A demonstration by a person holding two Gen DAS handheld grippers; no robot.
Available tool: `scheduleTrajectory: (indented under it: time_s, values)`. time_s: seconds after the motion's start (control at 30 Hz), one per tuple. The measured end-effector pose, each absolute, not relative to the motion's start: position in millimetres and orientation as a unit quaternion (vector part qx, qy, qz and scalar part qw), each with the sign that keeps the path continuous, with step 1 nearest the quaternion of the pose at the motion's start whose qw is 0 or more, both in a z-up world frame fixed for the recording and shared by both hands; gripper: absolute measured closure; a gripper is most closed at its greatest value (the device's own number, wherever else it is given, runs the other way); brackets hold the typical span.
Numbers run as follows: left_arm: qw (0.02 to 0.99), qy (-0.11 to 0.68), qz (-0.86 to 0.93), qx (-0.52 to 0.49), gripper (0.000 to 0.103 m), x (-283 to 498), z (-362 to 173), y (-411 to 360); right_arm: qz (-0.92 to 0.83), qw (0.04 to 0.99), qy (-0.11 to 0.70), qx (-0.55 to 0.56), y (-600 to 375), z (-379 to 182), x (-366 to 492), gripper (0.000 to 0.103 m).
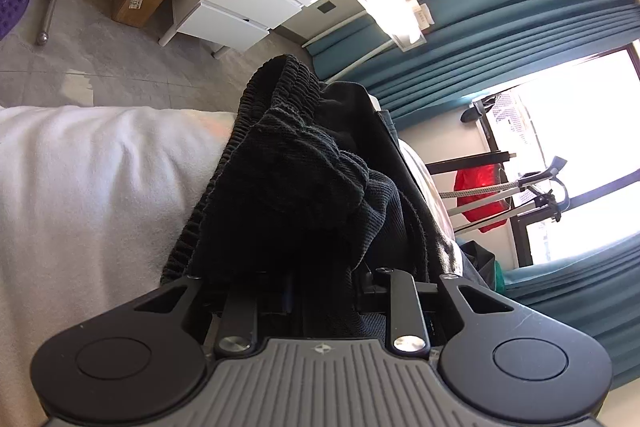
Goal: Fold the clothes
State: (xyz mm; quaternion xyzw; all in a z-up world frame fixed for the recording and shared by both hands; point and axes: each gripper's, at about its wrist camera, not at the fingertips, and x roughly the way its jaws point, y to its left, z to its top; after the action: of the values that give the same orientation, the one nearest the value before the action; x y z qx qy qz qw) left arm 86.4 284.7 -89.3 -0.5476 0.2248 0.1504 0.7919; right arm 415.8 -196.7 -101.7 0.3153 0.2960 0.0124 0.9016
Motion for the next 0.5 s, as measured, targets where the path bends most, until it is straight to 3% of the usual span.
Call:
scheduleTrajectory:
  time_s: [0.1,0.13,0.17,0.2,0.27,0.5]
  values:
    - [0.793,0.221,0.146,-0.549,0.075,90,-93,285,-0.003,0.91,0.298,0.287,-180,-107,429,0.043]
    - [0.794,0.22,0.146,-0.548,0.074,91,-94,285,-0.01,0.914,0.3,0.273,-175,-108,431,0.052]
    - [0.794,0.22,0.144,-0.547,0.074,93,-96,285,-0.016,0.917,0.303,0.258,-169,-109,433,0.081]
    - [0.794,0.22,0.144,-0.547,0.074,93,-96,285,-0.021,0.92,0.304,0.245,-165,-110,433,0.09]
    - [0.795,0.221,0.143,-0.547,0.074,93,-97,285,-0.026,0.929,0.287,0.233,-163,-104,422,0.095]
    - [0.78,0.223,0.122,-0.572,0.075,89,-100,298,-0.01,0.949,0.223,0.223,-181,-51,339,0.096]
